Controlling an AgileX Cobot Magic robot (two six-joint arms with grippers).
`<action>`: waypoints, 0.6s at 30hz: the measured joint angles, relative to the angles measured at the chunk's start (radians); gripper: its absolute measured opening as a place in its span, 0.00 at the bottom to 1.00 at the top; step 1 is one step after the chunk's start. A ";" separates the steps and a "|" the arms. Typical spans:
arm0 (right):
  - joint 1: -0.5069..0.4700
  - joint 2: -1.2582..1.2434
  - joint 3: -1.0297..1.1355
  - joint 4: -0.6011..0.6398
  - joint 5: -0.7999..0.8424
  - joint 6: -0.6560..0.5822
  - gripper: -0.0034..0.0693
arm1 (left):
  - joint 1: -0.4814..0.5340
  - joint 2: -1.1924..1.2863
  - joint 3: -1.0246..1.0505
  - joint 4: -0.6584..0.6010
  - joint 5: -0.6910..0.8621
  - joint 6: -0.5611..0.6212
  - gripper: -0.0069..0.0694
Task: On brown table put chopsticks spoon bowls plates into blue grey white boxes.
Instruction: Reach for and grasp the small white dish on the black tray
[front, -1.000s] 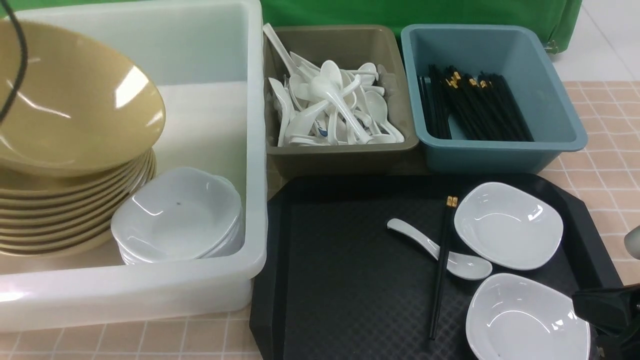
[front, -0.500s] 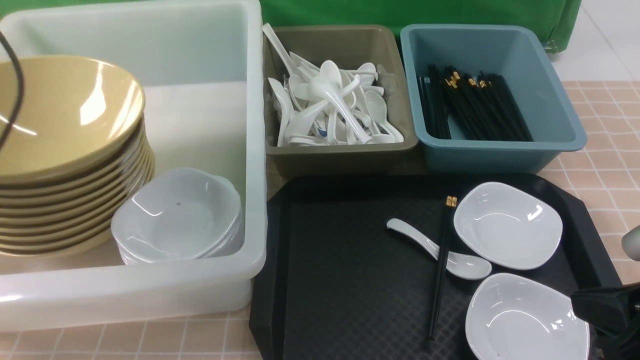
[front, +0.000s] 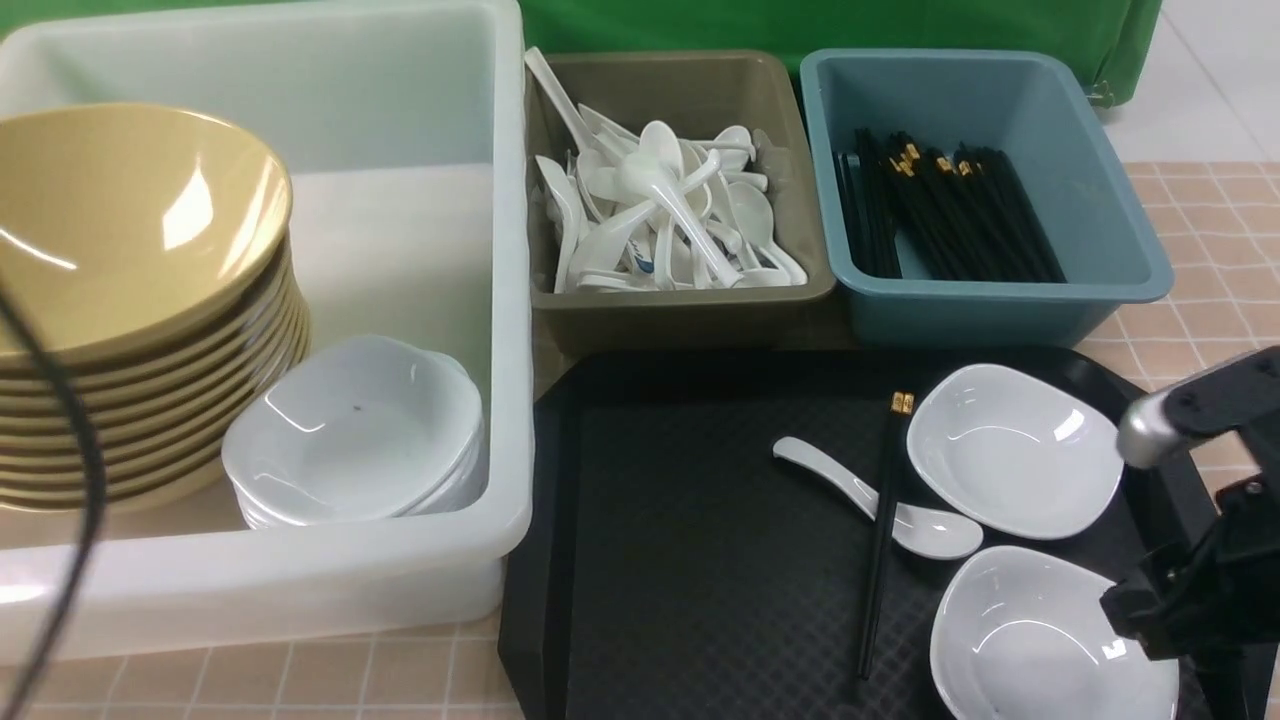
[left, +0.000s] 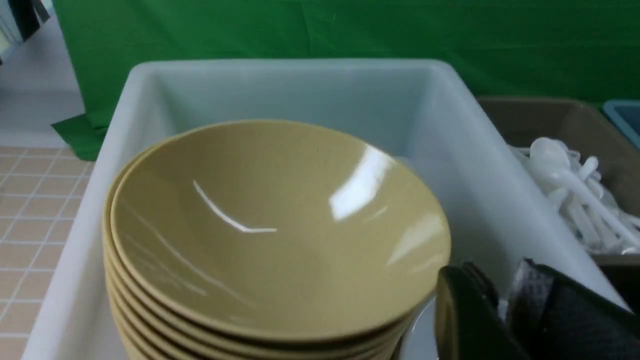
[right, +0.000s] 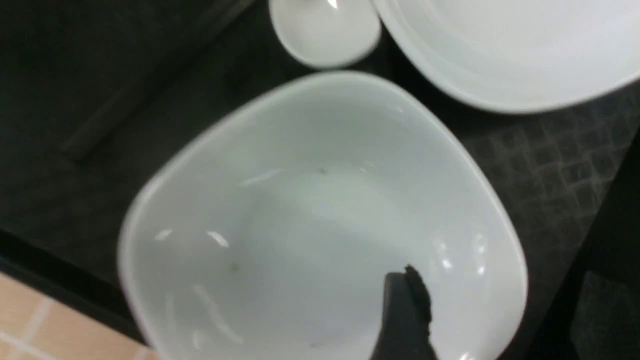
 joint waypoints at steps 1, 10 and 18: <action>0.000 0.034 -0.004 -0.028 -0.001 0.024 0.71 | -0.004 -0.039 0.046 0.016 -0.004 0.000 0.15; 0.000 0.238 -0.028 -0.068 -0.043 0.172 0.64 | -0.005 -0.300 0.290 0.104 -0.048 -0.016 0.09; 0.004 0.197 -0.151 -0.060 0.164 0.140 0.29 | -0.005 -0.392 0.394 0.126 -0.177 -0.018 0.09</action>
